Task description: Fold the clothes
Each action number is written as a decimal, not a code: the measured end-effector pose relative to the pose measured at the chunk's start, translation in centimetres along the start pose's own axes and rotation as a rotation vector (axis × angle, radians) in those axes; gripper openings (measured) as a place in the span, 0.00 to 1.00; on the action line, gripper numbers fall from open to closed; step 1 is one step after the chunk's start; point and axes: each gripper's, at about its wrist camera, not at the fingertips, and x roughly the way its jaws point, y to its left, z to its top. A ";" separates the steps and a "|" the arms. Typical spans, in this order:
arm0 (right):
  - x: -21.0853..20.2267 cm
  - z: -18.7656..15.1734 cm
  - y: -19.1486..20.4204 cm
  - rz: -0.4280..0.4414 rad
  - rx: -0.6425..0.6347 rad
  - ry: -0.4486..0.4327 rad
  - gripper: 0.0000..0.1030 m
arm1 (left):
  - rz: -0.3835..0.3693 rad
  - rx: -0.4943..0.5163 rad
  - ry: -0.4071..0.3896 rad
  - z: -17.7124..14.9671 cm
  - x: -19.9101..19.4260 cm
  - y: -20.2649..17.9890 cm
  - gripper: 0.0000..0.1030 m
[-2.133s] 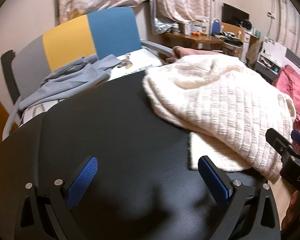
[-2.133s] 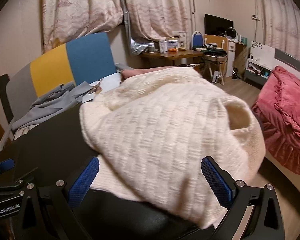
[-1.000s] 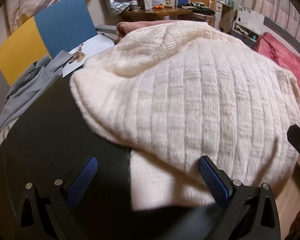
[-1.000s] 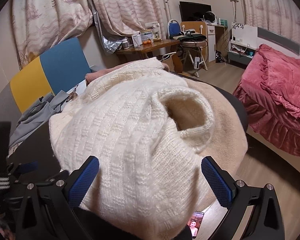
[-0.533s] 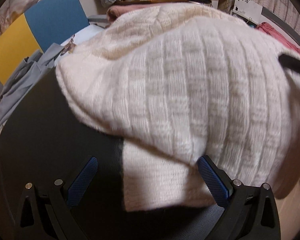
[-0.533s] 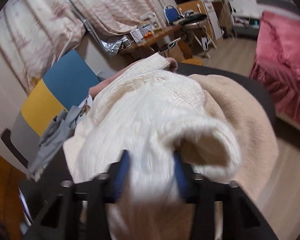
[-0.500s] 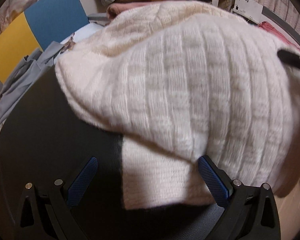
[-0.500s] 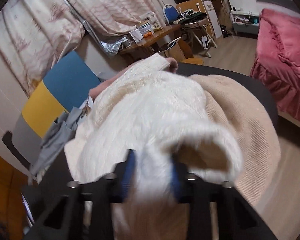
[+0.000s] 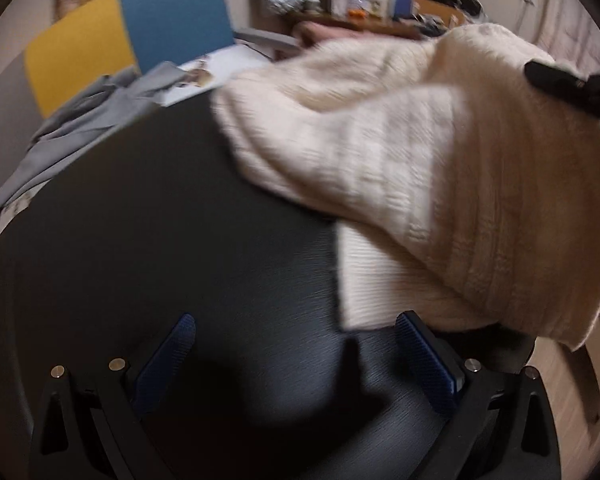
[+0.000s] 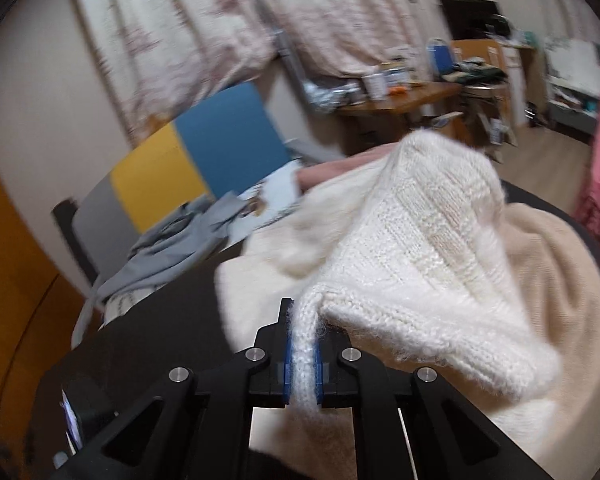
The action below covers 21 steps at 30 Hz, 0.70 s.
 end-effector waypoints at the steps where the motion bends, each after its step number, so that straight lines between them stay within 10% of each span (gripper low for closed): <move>1: 0.5 -0.4 1.1 0.023 -0.014 0.010 0.08 | 0.004 -0.020 -0.010 -0.2 -0.6 0.8 0.99; 15: 9.6 -11.3 11.1 0.197 -0.165 0.311 0.08 | 0.063 -0.270 -0.034 -3.9 -4.3 10.6 0.96; 21: 10.1 -13.1 10.7 0.190 -0.202 0.399 0.42 | 0.029 -0.329 -0.012 -4.8 -4.1 11.9 0.96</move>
